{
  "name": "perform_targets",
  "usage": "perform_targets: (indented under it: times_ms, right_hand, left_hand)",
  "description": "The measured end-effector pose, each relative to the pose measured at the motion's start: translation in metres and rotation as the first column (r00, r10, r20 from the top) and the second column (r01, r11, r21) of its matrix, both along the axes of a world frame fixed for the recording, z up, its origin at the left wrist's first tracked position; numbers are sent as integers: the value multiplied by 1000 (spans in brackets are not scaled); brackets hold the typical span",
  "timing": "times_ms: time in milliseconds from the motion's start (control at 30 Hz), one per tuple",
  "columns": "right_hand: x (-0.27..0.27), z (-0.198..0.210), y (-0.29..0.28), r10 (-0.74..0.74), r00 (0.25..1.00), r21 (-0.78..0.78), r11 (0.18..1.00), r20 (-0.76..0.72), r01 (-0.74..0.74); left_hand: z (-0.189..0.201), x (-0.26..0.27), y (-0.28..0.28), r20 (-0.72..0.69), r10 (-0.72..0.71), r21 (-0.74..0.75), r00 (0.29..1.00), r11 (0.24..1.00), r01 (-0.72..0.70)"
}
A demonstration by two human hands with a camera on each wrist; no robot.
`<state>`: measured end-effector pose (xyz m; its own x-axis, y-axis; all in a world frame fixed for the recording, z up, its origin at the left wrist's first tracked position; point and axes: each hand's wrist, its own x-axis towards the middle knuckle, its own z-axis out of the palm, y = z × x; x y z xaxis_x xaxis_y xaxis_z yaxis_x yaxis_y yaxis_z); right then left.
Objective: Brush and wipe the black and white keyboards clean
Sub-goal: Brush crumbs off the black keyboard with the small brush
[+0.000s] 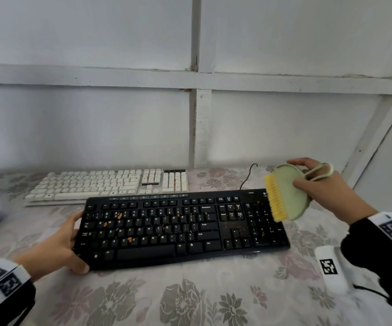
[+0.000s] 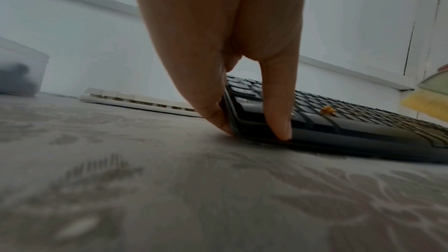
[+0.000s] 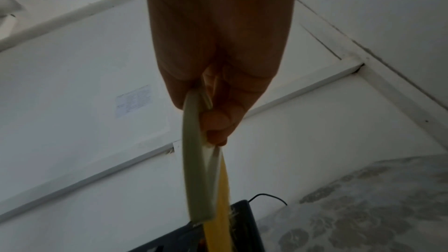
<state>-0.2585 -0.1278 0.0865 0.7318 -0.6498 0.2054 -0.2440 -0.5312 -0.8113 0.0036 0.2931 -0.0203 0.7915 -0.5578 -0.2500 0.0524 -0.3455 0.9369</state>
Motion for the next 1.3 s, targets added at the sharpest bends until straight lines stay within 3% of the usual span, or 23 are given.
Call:
perform_targets:
  times_ms: [300, 467, 700, 867, 1133, 1300]
  right_hand:
    - [-15, -17, 24, 17, 979, -106, 994, -204, -39]
    - [-36, -17, 28, 59, 964, -21, 998, -260, -67]
    - [-1, 7, 17, -50, 998, -88, 995, -41, 46]
    - [11, -5, 19, -31, 992, -106, 994, -123, 18]
    - [-33, -19, 43, 63, 961, -68, 994, -269, -84]
    - [-22, -1, 28, -30, 997, -78, 997, -72, 24]
  left_hand:
    - [-2, 1, 1, 5, 8, 4, 1000, 1000, -8]
    - [-5, 4, 3, 4, 6, 20, 1000, 1000, -6]
    - [-4, 4, 2, 12, 3, 20, 1000, 1000, -3]
    - [-4, 2, 1, 26, 8, 14, 1000, 1000, -8]
    - [-5, 4, 2, 16, 6, 31, 1000, 999, -7]
    - [-5, 5, 2, 15, 5, 36, 1000, 999, -5]
